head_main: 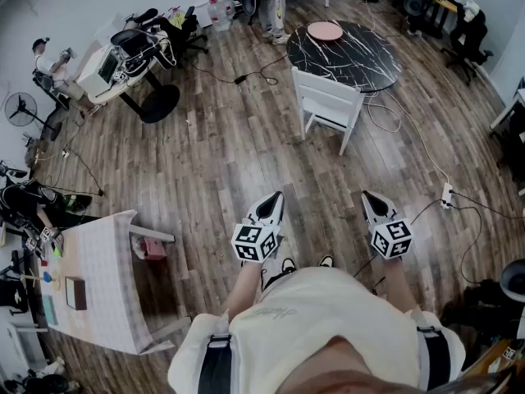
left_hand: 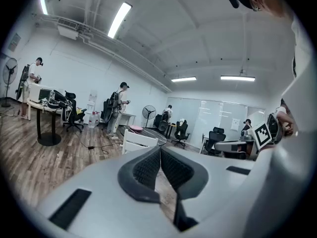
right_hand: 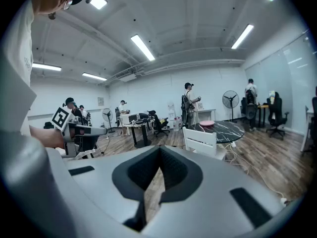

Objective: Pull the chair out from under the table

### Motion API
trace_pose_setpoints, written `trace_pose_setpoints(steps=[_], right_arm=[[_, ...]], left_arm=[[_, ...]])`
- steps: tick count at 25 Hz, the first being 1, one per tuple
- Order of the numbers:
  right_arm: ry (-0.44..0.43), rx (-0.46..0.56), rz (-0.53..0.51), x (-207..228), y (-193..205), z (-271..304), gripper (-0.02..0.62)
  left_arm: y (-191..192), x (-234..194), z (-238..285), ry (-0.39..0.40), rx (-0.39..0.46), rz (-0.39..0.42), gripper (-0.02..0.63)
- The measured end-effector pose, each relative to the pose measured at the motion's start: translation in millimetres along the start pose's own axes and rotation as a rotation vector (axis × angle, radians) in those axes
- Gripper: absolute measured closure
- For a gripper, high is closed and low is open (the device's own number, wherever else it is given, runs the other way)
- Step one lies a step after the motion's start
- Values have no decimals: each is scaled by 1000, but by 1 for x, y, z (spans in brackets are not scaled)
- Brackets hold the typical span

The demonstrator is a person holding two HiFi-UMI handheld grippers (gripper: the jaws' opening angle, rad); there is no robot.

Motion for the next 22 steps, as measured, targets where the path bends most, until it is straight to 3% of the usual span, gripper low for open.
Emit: trace_pose_setpoints(steps=[7,22], right_arm=[[0,-3,-4,0,1,0,594],[29,24,20,0,-9,7,594]], left_arm=[[8,6,3,12,-39,7,588],[-7,-10,-10,-21,-23,47,588]])
Point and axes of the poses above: the fingertips, and each gripper's own axes: z forward along the fingers, x to its right, y out of its underside, the point moved 7 cm from there along -z, backward along the fingers, and after that the axes turned 12 degrees about -z, right-handed, at the moved point
